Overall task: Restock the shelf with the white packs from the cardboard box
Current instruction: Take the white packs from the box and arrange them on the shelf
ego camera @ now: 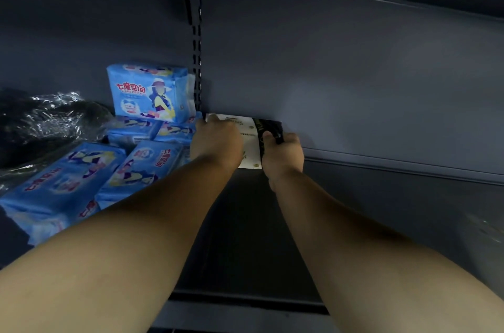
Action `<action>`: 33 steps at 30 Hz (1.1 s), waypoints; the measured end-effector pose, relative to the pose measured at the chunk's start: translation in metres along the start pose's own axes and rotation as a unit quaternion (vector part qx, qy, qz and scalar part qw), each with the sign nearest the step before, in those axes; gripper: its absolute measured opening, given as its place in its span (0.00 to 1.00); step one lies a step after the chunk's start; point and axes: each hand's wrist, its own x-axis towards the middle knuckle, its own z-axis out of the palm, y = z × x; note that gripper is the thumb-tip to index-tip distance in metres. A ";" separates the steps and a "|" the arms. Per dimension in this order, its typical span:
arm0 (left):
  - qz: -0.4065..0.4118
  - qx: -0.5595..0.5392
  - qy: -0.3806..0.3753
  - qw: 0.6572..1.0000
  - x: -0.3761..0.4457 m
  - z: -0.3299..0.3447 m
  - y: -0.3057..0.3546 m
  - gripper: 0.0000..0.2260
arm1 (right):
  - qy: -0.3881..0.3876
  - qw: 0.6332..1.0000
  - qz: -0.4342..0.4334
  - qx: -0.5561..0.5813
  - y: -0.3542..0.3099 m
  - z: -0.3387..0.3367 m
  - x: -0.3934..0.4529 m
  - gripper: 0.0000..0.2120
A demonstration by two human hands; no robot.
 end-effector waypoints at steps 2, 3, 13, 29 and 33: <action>0.010 -0.017 -0.005 1.000 -0.001 -0.002 0.002 0.13 | 0.001 1.000 0.004 -0.001 -0.001 0.003 0.001 0.16; 0.010 -0.033 -0.005 0.999 0.000 -0.003 0.002 0.13 | 0.001 1.000 0.006 0.000 -0.002 0.004 0.002 0.16; -0.013 -0.087 -0.065 0.994 0.007 -0.004 0.000 0.13 | -0.022 0.999 0.027 0.024 -0.005 0.006 0.001 0.14; -0.139 -0.469 -0.086 0.868 -0.023 -0.046 0.015 0.14 | -0.083 0.994 0.062 0.031 -0.038 -0.042 -0.040 0.27; -0.192 -0.571 -0.076 0.795 -0.039 -0.055 0.022 0.14 | -0.087 0.994 0.053 0.046 -0.050 -0.055 -0.052 0.26</action>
